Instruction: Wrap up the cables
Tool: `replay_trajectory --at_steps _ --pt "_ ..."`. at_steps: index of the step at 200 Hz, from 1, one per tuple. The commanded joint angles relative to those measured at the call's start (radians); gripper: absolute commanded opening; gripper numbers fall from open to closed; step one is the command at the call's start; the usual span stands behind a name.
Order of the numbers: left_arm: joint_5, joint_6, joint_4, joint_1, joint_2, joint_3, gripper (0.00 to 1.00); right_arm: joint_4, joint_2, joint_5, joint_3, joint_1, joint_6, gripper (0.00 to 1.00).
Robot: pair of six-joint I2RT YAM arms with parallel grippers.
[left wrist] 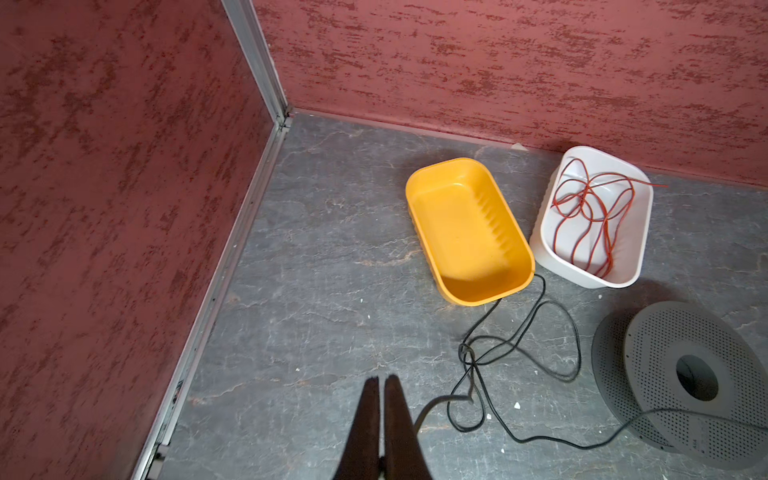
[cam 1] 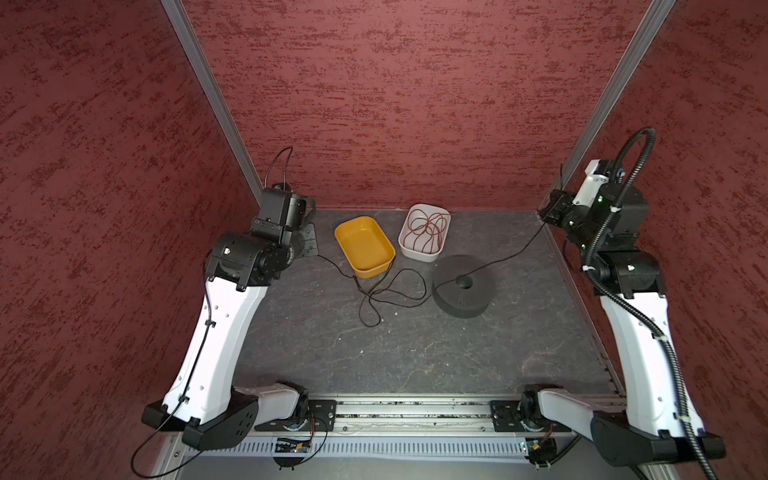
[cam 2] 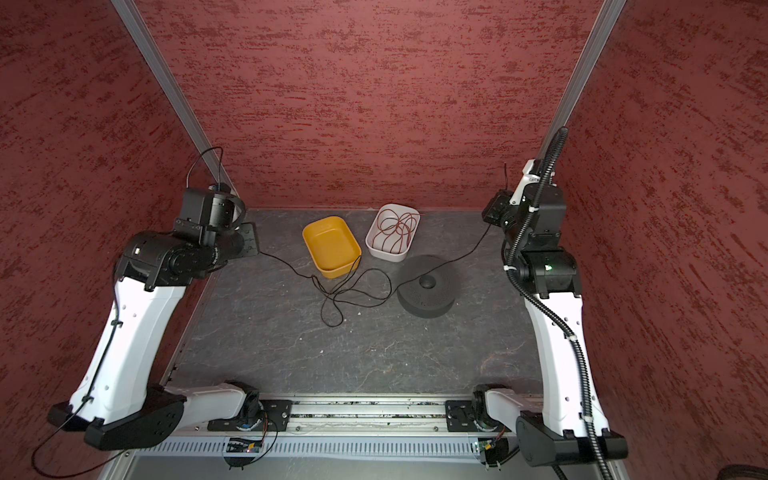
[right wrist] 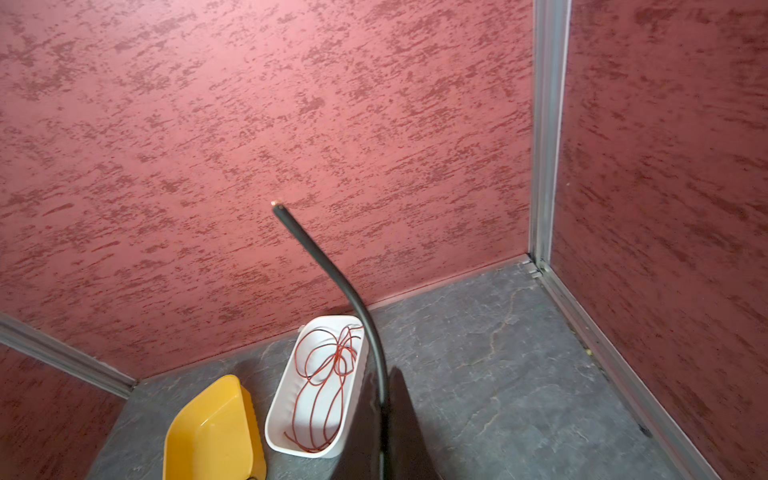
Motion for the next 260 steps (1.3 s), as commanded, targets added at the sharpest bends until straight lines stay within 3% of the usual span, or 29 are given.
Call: replay_trajectory --at_steps 1,40,61,100,124,139,166,183,208,237,260 --pt "-0.036 0.022 -0.037 0.019 -0.05 0.012 0.0 -0.11 -0.003 0.095 0.053 -0.041 -0.021 0.0" --pt "-0.005 0.053 0.005 0.053 -0.113 -0.006 0.0 -0.132 -0.05 0.142 0.001 -0.07 -0.015 0.0" --pt "0.128 0.07 0.097 0.073 -0.159 -0.089 0.0 -0.123 -0.083 0.039 -0.112 -0.069 0.016 0.0" --pt "0.225 0.075 0.162 0.129 -0.158 -0.185 0.0 -0.034 -0.244 -0.119 -0.464 -0.07 0.117 0.0" --pt "0.354 0.061 0.236 0.174 -0.164 -0.24 0.0 -0.065 -0.298 -0.076 -0.582 -0.07 0.121 0.0" --pt "0.387 0.054 0.27 0.176 -0.155 -0.258 0.0 -0.09 -0.291 0.012 -0.622 -0.069 0.104 0.02" --pt "0.474 0.056 0.297 0.174 -0.132 -0.273 0.0 -0.087 -0.261 0.104 -0.69 -0.069 0.092 0.26" --pt "0.52 0.064 0.306 0.173 -0.132 -0.272 0.0 -0.058 -0.254 0.051 -0.714 -0.069 0.067 0.55" --pt "0.552 0.082 0.323 0.161 -0.134 -0.278 0.01 -0.047 -0.242 -0.069 -0.692 -0.051 0.016 0.75" --pt "0.558 0.102 0.317 0.149 -0.125 -0.277 0.01 0.006 -0.245 -0.24 -0.666 0.037 -0.034 0.77" --pt "0.593 0.102 0.332 0.138 -0.124 -0.288 0.02 0.103 -0.227 -0.369 -0.666 0.173 -0.042 0.78"
